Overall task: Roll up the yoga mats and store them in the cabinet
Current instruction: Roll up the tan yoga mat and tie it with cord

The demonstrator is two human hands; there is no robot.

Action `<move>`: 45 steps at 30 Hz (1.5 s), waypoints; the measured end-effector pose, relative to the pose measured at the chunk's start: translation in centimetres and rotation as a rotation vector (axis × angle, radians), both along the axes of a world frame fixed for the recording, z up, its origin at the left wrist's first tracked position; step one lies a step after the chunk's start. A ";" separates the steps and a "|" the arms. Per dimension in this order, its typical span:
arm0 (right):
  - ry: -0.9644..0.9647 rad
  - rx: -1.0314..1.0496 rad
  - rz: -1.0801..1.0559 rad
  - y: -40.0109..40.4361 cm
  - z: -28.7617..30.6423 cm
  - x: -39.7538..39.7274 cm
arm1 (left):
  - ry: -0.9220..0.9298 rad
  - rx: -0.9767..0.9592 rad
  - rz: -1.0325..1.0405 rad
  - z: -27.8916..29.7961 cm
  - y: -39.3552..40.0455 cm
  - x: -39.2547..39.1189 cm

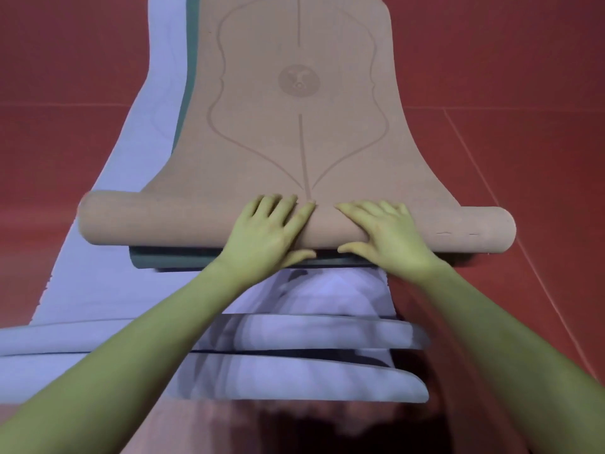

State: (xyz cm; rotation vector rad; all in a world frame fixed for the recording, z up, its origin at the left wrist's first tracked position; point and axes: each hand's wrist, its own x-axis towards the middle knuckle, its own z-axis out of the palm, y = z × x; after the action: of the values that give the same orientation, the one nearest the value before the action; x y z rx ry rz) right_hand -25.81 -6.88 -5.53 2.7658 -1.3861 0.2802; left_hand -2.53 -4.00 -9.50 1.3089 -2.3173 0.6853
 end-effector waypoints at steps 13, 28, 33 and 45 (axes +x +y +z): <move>0.089 -0.203 -0.029 -0.1 -1.9 -0.1 | 0.024 0.109 -0.119 1.1 -2.7 0.7; -0.025 -0.317 0.049 4.1 4.4 -0.7 | -0.036 -0.031 -0.117 6.5 2.9 0.9; 0.020 -0.187 0.122 7.8 4.3 -1.3 | -0.033 0.031 -0.169 6.5 7.0 1.2; 0.095 0.226 0.034 11.6 1.1 -1.9 | 0.070 0.305 -0.136 2.4 11.5 -0.3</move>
State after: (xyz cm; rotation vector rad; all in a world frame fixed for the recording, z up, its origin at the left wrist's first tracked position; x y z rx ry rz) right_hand -27.67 4.69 -4.48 2.9381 -1.4313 -0.0090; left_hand -2.79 7.51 -7.14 1.2590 -2.4955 0.2454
